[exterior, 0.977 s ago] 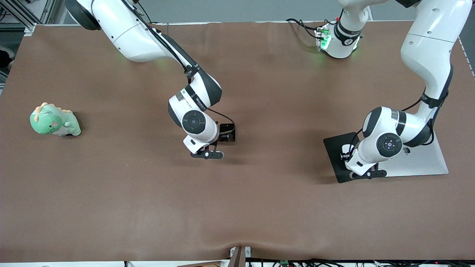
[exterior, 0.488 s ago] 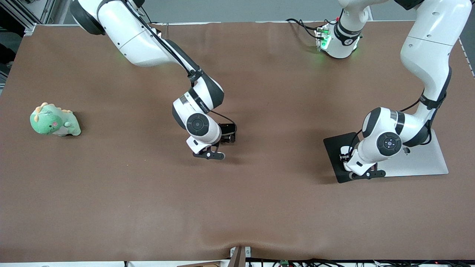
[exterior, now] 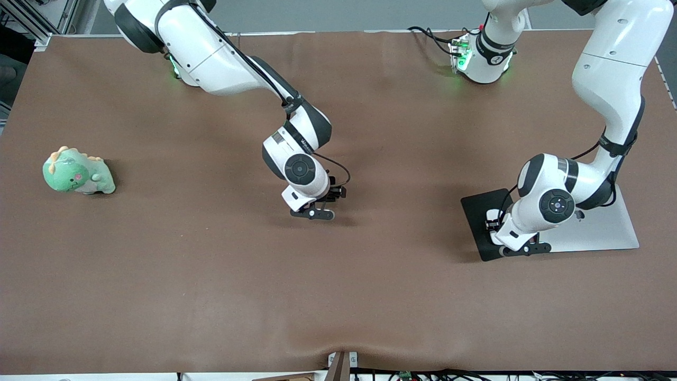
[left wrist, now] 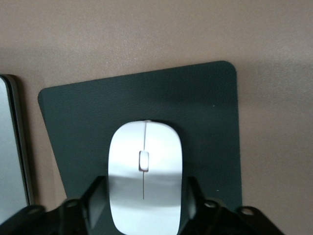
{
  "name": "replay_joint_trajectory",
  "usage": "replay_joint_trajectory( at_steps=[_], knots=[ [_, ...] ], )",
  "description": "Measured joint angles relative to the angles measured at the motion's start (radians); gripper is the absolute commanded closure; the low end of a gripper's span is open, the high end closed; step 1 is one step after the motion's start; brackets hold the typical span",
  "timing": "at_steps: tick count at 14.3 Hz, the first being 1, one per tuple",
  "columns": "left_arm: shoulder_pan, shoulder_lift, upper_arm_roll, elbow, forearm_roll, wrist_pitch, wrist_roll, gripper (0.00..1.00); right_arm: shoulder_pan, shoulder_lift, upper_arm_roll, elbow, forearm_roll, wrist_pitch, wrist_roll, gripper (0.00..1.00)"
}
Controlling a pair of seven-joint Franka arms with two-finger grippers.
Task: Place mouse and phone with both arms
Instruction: 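Lower the mouse onto the pad while the right gripper grasps the phone, then release the mouse and raise the left gripper while the right gripper lifts the phone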
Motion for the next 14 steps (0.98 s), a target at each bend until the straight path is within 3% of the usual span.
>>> replay_joint_trajectory(
  at_steps=[1,2,5,9,14],
  knots=[
    [0.0,-0.001,-0.001,0.003,0.0,0.0,0.0,0.0,0.001,0.005,-0.001,-0.001,0.0,0.0,0.001,0.85],
    [0.0,-0.004,-0.003,0.009,0.0,0.001,0.0,0.0,0.001,0.006,-0.003,-0.001,-0.001,0.0,0.001,1.0],
    [-0.001,-0.051,-0.008,0.03,0.0,-0.014,0.0,0.0,-0.001,-0.005,-0.008,0.013,0.0,-0.027,0.007,1.0],
    [-0.001,-0.164,-0.041,0.145,0.0,-0.236,0.0,0.0,-0.016,-0.009,-0.021,0.069,0.0,-0.134,0.007,1.0],
    [-0.001,-0.288,-0.084,0.285,-0.015,-0.427,0.0,0.0,-0.12,-0.061,-0.024,0.078,-0.001,-0.264,0.005,1.0]
  ],
)
